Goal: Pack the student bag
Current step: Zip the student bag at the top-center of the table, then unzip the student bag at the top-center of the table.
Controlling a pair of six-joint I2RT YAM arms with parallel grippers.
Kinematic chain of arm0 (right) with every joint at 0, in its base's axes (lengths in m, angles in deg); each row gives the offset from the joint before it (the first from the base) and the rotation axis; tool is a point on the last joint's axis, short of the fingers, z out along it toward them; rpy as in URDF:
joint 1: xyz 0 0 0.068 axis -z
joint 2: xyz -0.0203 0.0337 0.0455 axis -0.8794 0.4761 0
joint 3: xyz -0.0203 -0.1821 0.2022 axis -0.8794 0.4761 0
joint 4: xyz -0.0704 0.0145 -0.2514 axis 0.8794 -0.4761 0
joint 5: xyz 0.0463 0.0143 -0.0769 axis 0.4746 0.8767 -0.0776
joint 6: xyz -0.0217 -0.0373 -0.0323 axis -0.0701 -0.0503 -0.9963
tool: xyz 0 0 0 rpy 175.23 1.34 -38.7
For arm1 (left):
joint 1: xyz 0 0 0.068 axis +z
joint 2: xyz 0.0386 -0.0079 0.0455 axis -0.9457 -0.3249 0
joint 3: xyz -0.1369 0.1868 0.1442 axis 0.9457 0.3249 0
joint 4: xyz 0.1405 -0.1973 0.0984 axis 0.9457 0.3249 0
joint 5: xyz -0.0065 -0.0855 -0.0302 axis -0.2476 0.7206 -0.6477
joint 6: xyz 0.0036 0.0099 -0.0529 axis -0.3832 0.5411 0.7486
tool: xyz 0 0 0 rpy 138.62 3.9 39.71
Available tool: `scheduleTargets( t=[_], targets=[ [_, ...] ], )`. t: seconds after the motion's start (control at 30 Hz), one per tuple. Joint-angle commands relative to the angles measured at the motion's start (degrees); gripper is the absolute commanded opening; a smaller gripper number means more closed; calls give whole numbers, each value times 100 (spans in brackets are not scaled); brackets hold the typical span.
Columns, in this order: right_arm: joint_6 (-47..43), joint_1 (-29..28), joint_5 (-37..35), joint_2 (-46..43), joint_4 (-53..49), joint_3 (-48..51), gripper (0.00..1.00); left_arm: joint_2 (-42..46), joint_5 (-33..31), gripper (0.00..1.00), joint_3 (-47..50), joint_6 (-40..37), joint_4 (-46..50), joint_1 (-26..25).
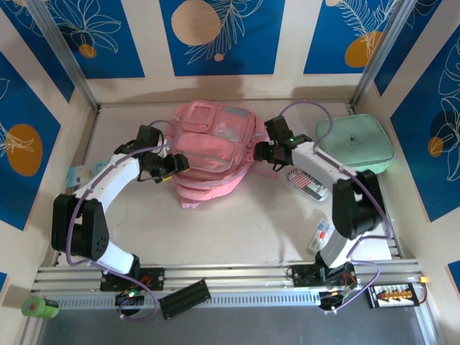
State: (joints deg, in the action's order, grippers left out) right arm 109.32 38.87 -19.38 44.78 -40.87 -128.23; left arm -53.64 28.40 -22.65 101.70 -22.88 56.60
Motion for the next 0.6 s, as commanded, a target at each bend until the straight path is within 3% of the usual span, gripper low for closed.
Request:
scheduleTargets(
  t=[0.0, 0.03, 0.23, 0.4, 0.57],
  targets=[
    [244, 135, 739, -417, 625, 522, 78, -89, -633, 96, -673, -989, 429, -540],
    [246, 158, 815, -514, 758, 651, 80, -202, -951, 100, -900, -1240, 501, -735],
    [262, 337, 1054, -845, 1125, 1013, 98, -1063, -1972, 100, -1855, -3239, 804, -1454],
    [239, 527, 1329, -898, 1219, 1075, 99, -1387, -1916, 99, -1654, -4928, 361, -1562],
    [221, 640, 1499, -879, 1251, 1092, 99, -1709, -1818, 95, -1590, -6142, 233, -1562]
  ],
)
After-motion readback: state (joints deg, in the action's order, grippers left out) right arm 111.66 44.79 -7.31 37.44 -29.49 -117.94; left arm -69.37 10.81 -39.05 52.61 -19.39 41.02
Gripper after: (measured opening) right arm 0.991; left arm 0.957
